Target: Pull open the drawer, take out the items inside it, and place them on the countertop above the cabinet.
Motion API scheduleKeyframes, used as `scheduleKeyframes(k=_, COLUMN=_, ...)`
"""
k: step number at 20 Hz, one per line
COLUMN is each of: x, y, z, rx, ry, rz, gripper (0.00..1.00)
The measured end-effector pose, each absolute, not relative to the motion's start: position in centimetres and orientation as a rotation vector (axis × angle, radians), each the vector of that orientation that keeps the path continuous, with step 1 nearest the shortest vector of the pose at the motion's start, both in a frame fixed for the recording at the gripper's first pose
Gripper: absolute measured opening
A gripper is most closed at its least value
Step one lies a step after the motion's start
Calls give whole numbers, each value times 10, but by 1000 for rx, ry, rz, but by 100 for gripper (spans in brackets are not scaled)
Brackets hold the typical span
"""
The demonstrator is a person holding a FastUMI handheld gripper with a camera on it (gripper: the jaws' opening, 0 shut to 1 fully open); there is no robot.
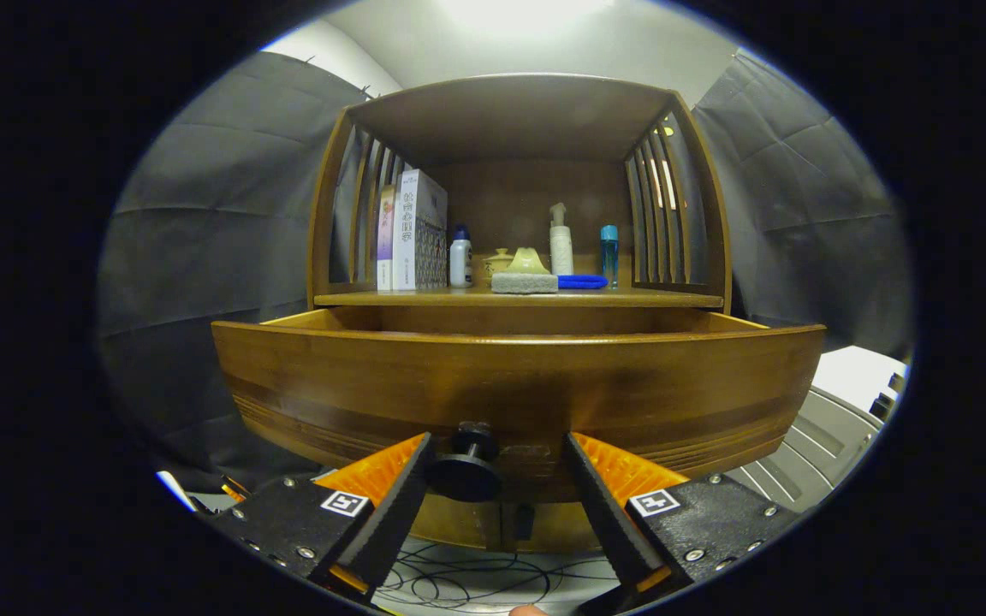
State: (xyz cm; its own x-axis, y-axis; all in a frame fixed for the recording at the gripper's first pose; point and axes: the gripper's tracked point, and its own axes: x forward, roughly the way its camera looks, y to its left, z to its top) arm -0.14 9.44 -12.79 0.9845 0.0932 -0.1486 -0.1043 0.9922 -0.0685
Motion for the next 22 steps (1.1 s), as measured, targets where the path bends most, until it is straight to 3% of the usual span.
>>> scheduleKeyframes(k=22, x=94, y=97, z=-124, rx=-59, ry=165, rz=39, gripper=94)
